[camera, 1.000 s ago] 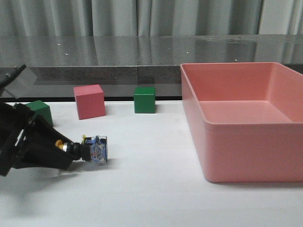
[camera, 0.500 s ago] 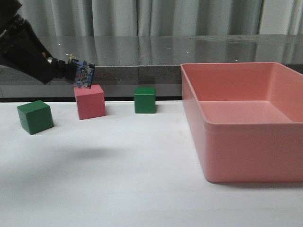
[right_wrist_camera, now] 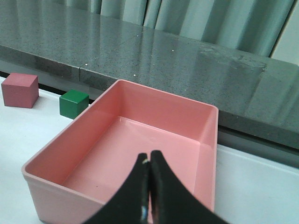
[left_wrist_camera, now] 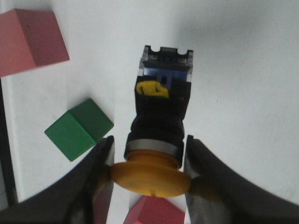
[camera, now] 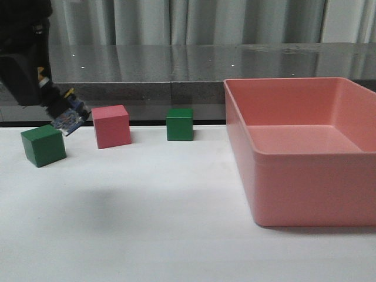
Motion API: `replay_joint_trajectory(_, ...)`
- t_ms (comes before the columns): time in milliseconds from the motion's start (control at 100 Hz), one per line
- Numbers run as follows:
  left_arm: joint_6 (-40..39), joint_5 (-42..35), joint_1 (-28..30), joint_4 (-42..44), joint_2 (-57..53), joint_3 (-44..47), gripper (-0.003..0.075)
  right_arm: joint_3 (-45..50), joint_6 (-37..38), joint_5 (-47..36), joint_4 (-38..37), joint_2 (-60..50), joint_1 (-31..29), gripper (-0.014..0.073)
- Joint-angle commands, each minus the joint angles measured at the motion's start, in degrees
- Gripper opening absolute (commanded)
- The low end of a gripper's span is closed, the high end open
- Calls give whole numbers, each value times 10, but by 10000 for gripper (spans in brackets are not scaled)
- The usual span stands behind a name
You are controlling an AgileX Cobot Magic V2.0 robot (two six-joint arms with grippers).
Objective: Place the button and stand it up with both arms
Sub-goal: 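Lift the button with the left gripper and rotate it upright, then lower the button onto the table standing on its base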
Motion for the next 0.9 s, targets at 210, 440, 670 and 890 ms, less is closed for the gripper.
replay_joint_trajectory(210, -44, 33, -82, 157, 52, -18, -19, -16, 1, -40, 7, 5, -5, -61)
replay_joint_trajectory(440, -46, 38, -118, 224, 112, -18, -19, -16, 1, -40, 7, 5, -5, -61)
replay_joint_trajectory(670, -60, 40, -124, 252, 151, -21, -19, -16, 1, -40, 7, 5, -5, -61)
replay_joint_trajectory(890, -60, 46, -126, 247, 155, -27, 7, -16, 1, -40, 7, 5, -5, -61)
